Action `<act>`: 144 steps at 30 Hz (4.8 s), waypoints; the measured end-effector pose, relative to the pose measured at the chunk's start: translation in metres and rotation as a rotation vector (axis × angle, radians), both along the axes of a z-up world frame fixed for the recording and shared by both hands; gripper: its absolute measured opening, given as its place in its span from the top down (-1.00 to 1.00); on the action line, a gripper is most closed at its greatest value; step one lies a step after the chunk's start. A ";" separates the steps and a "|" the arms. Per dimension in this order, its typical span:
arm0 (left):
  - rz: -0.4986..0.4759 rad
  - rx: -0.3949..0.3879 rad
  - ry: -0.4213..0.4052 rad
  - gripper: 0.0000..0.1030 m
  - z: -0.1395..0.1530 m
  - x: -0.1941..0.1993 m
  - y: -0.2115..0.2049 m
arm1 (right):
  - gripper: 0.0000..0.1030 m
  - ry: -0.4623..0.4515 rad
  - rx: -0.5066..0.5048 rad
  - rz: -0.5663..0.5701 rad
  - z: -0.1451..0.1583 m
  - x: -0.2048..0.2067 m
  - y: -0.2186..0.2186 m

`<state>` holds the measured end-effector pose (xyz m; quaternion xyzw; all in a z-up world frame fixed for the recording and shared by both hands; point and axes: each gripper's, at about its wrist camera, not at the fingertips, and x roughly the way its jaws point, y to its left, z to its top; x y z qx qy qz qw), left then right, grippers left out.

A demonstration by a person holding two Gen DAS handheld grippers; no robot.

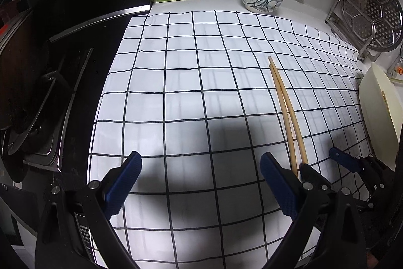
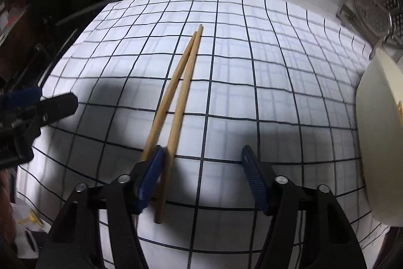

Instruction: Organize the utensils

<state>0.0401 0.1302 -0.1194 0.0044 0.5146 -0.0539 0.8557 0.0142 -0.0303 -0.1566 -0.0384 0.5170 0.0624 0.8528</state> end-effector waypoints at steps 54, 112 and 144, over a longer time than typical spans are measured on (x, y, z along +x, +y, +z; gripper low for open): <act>-0.089 -0.010 -0.013 0.86 0.003 0.015 -0.088 | 0.88 -0.063 0.180 -0.095 0.038 -0.007 -0.078; -0.404 -0.025 -0.136 -0.61 0.098 0.004 -0.374 | 0.19 -0.165 0.199 -0.479 0.111 -0.073 -0.363; -0.337 -0.013 -0.183 -0.88 0.122 -0.018 -0.354 | -0.29 -0.192 0.149 -0.467 0.140 -0.091 -0.353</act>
